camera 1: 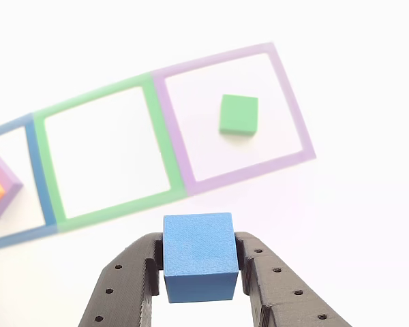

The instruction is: Tower of hanoi

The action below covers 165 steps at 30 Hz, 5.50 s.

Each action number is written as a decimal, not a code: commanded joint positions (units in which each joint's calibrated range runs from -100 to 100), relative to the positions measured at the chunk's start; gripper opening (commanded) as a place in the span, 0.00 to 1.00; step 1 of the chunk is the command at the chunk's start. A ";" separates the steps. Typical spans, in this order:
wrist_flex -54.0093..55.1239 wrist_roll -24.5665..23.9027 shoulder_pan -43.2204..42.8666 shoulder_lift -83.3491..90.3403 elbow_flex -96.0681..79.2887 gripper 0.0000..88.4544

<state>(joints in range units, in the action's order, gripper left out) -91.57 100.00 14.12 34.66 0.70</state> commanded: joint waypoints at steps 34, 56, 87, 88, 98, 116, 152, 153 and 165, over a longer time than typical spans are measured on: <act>93.88 0.00 -14.54 0.52 -73.62 0.04; 142.93 0.00 -15.84 -34.10 -80.16 0.04; 157.74 0.00 -15.84 -53.01 -75.34 0.05; 157.74 0.00 -15.69 -53.25 -75.16 0.06; 157.74 0.00 -15.08 -54.61 -74.07 0.23; 120.99 0.00 -13.02 -17.99 -77.07 0.12; 7.68 0.00 12.30 9.74 -13.28 0.19; 9.22 0.00 12.60 10.22 -15.28 0.22; 49.12 0.00 13.37 11.26 -49.54 0.33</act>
<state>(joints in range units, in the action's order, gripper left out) -60.35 100.00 27.14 43.94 -38.21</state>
